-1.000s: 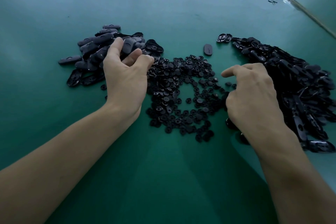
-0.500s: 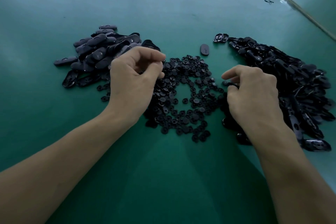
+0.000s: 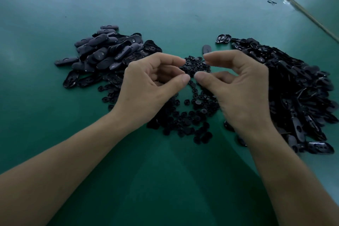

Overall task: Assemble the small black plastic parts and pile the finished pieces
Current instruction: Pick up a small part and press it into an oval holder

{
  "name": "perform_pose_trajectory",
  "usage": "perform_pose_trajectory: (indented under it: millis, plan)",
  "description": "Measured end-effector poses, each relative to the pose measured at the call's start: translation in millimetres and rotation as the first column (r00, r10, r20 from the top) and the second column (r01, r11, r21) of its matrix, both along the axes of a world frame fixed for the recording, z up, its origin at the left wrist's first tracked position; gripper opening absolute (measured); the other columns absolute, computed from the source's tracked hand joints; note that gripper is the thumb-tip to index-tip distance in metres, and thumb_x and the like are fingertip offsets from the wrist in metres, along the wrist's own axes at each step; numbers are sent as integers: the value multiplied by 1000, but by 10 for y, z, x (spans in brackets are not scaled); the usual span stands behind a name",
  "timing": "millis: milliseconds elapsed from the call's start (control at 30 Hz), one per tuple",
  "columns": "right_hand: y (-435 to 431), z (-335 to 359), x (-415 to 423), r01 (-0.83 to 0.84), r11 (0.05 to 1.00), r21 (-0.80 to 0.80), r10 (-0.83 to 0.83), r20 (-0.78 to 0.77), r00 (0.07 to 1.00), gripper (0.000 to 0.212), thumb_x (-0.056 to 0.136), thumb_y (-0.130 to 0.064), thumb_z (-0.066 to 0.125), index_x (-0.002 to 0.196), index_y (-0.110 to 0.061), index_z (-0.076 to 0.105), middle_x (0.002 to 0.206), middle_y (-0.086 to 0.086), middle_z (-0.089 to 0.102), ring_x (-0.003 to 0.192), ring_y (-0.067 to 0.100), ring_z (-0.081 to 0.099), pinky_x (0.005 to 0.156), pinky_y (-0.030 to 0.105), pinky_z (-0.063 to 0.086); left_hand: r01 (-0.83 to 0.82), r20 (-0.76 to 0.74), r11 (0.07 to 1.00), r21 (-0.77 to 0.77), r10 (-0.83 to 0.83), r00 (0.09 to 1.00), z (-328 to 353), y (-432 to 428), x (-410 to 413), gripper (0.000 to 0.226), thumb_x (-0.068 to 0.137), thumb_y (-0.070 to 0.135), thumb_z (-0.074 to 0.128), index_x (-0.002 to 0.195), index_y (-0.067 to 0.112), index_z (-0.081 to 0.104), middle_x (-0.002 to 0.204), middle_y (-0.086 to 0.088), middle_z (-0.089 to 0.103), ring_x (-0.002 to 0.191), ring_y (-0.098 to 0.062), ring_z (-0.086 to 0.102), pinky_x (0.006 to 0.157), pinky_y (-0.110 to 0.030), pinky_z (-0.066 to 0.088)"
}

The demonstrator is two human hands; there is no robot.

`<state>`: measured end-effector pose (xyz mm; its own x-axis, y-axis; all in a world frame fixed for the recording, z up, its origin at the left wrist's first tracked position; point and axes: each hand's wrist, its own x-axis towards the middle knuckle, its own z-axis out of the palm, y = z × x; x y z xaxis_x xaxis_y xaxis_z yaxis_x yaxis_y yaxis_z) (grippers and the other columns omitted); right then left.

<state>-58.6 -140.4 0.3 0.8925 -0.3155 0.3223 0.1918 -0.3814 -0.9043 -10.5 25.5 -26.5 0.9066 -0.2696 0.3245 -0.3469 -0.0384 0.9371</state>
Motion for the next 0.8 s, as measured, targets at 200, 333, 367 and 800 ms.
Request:
perform_pose_trajectory:
  millis: [200,333,367,800]
  plan:
    - [67,-13,9,-115,943,312,122,-4,992,25,75,-2,83,92,-17,71,69,-1,62,65,7,62,70,21,57,103,15,994,29,-103,995,20,-15,-30,30,82,16,81,110,21,72,92,3,78,84,-10,73,74,-22,57]
    - [60,-15,10,-163,920,358,184,-25,983,24,83,3,75,96,-17,71,73,-4,72,72,9,69,73,21,57,83,55,996,36,-85,995,17,-19,-13,26,85,12,76,109,21,74,94,1,78,82,-15,74,77,-32,61]
    - [58,-15,11,-174,923,343,197,-32,980,27,84,5,74,98,-18,71,77,-3,74,76,9,71,74,22,57,67,44,998,18,-68,997,8,-13,1,23,85,10,75,106,21,74,91,0,78,78,-17,74,76,-35,62]
    - [65,-77,8,-144,986,78,151,-92,984,18,88,-13,74,96,-29,73,79,-2,76,74,14,73,73,33,55,26,-32,992,-125,-30,999,-2,-12,39,11,90,6,70,97,15,70,81,2,74,72,-15,72,68,-26,58]
